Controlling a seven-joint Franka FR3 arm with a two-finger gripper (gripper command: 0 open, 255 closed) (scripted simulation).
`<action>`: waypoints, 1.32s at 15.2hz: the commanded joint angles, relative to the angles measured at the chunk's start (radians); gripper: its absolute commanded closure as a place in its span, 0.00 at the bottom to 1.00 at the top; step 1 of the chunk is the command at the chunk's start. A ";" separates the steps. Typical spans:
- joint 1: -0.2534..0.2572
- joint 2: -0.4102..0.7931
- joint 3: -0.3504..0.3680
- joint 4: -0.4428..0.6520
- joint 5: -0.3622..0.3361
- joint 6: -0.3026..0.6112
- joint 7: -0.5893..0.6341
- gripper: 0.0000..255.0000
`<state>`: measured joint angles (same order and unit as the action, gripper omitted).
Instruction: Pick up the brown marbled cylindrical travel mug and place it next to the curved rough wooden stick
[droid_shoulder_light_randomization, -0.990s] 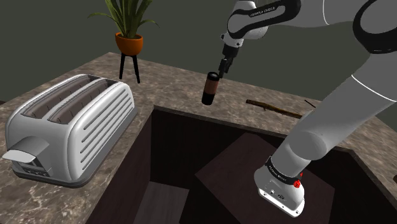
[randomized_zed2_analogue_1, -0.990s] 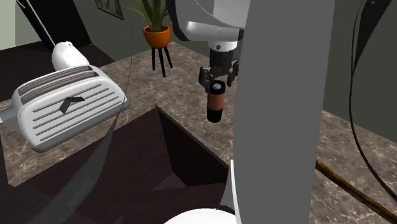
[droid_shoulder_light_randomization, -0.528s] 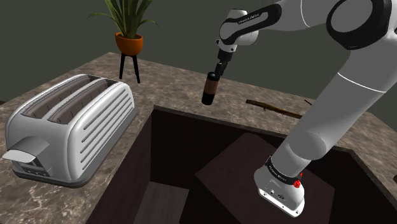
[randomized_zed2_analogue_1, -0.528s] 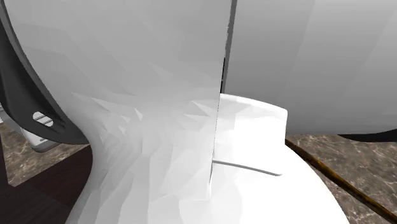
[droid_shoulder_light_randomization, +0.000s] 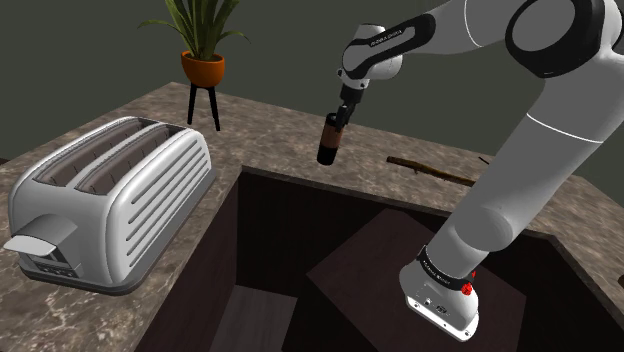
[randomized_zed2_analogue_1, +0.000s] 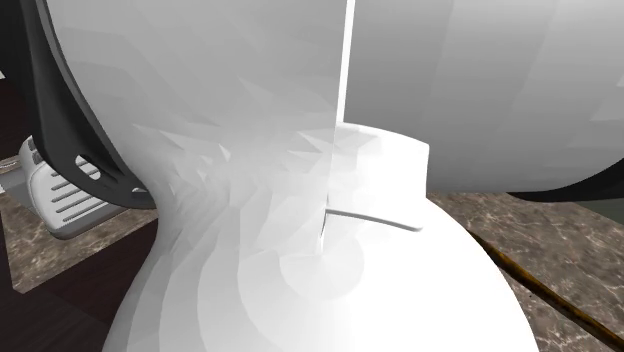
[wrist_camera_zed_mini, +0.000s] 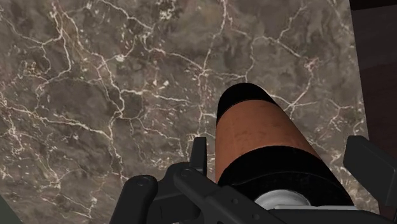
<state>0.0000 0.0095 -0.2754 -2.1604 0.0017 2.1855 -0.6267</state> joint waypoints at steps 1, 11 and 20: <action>0.000 0.000 0.000 0.000 0.000 0.001 0.000 0.00; 0.000 0.000 0.000 0.000 0.000 0.000 0.000 1.00; 0.001 -0.039 0.001 0.054 -0.012 -0.091 0.009 1.00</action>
<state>0.0010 -0.0252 -0.2742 -2.1173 -0.0095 2.1083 -0.6187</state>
